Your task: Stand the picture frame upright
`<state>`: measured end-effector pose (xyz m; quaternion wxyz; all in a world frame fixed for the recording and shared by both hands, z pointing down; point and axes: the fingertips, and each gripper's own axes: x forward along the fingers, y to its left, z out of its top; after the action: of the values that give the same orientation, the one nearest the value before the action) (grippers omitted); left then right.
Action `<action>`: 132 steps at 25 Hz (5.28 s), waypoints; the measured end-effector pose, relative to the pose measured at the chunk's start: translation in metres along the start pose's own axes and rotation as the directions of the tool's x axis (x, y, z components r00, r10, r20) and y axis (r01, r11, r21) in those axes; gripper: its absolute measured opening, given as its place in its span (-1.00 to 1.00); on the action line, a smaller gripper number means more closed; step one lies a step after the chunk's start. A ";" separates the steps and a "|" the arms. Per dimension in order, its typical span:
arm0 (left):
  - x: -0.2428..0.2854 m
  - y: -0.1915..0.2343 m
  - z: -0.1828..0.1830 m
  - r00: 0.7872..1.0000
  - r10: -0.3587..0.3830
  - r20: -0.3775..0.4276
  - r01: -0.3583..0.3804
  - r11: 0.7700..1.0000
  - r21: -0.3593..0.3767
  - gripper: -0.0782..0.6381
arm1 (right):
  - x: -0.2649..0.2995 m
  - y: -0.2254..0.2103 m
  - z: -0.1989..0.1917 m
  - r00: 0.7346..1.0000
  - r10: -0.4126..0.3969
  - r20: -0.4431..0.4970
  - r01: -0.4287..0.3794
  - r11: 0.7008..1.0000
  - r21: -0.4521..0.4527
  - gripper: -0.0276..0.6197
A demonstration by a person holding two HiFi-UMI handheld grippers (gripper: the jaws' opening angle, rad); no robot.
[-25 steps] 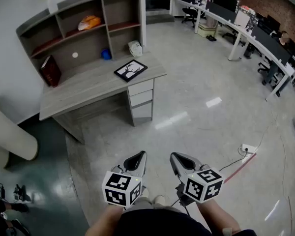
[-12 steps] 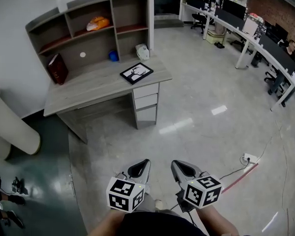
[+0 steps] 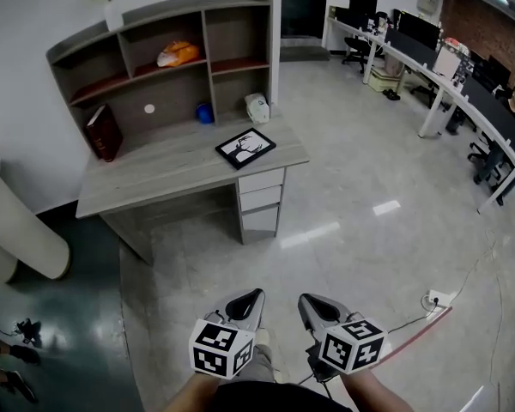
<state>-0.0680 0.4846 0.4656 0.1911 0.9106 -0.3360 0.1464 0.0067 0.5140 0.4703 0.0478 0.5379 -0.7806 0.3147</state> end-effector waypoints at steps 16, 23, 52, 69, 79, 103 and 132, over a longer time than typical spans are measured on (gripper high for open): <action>0.071 0.065 0.052 1.000 -0.010 0.003 0.011 1.000 -0.015 -0.79 | 0.088 -0.031 0.066 0.999 -0.002 -0.046 0.000 0.999 -0.034 -0.92; 0.091 0.094 0.061 1.000 -0.025 0.000 0.025 0.999 -0.025 -0.79 | 0.118 -0.039 0.080 0.998 -0.022 -0.058 0.020 0.999 -0.037 -0.92; 0.234 0.129 0.132 0.990 0.137 0.028 -0.135 0.989 -0.066 -0.79 | 0.223 -0.150 0.186 0.961 0.199 -0.190 -0.224 0.967 -0.119 -0.92; 0.271 0.125 0.154 0.964 0.247 0.095 -0.237 0.966 -0.104 -0.79 | 0.239 -0.184 0.205 0.914 0.315 -0.255 -0.356 0.925 -0.133 -0.92; 0.279 0.131 0.153 0.962 0.264 0.071 -0.259 0.963 -0.074 -0.79 | 0.243 -0.196 0.207 0.914 0.313 -0.257 -0.347 0.932 -0.101 -0.92; 0.329 0.238 0.192 0.986 0.159 0.047 -0.158 0.987 -0.022 -0.79 | 0.353 -0.196 0.244 0.940 0.234 -0.249 -0.258 0.964 -0.069 -0.92; 0.378 0.388 0.214 0.992 0.003 -0.124 0.007 0.997 0.079 -0.70 | 0.490 -0.193 0.255 0.951 0.040 -0.307 -0.028 0.999 0.043 -0.92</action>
<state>-0.0213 -0.0928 0.5226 0.1753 0.9069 -0.3165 0.2156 0.0376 -0.0643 0.5541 0.1531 0.4695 -0.7666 0.4105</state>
